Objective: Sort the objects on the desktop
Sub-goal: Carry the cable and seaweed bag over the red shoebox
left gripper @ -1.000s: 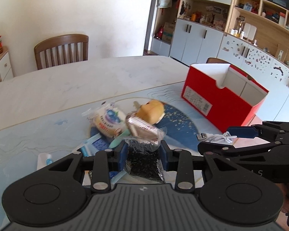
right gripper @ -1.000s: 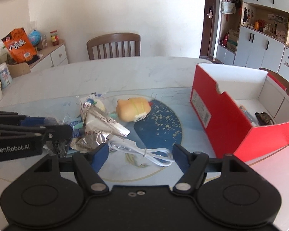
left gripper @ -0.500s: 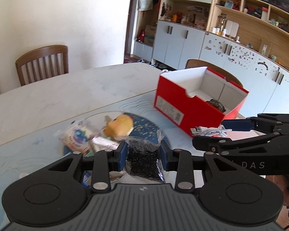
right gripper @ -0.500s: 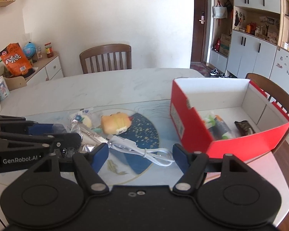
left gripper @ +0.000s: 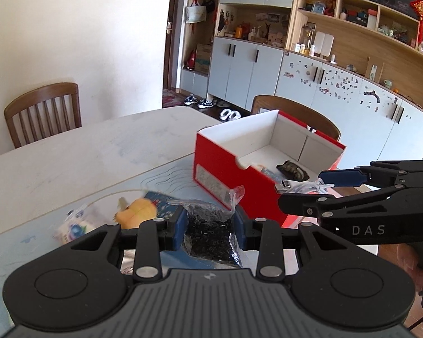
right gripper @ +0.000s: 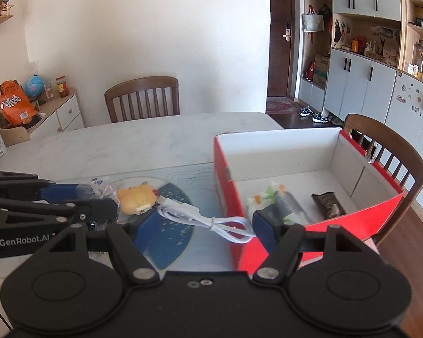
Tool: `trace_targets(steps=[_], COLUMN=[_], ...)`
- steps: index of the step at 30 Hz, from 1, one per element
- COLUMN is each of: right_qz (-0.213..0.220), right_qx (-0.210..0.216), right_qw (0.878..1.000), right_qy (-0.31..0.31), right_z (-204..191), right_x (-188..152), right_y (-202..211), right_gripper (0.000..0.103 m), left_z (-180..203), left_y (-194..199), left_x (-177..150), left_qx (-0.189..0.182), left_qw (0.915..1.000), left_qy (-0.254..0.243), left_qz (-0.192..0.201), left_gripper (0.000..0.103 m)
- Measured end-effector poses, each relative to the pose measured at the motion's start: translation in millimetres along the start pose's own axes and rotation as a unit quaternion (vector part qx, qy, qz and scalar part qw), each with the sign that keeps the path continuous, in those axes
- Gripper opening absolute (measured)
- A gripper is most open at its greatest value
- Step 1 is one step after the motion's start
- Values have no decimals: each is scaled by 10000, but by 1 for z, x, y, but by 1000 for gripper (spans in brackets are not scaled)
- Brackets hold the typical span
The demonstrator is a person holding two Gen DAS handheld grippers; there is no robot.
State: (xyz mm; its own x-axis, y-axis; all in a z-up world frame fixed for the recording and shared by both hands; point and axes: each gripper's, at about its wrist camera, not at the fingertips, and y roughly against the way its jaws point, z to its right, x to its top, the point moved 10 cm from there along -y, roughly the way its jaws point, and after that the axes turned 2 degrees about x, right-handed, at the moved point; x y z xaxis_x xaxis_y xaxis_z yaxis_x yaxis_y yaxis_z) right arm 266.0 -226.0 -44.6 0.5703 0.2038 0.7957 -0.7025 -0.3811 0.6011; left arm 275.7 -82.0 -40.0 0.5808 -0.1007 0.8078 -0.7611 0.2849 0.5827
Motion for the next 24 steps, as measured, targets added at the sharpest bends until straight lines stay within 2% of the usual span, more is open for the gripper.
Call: trace_targets(steps=[16,24], right_qz=[27,39], right_qx=[-103,-32], right_qw=[9999,10000], right_qy=[73,7], right_z=[80,120], right_x=[23,32], right_y=[-10,-22], right_gripper=[73,73], left_z=[57,86], left_y=[-45,-75], left_x=[41,53], left_qx=[-139,-227], left_qw=[9998,9995], left_qy=[-121,-229], left_qz=[84,-31], left_gripper=[33,34])
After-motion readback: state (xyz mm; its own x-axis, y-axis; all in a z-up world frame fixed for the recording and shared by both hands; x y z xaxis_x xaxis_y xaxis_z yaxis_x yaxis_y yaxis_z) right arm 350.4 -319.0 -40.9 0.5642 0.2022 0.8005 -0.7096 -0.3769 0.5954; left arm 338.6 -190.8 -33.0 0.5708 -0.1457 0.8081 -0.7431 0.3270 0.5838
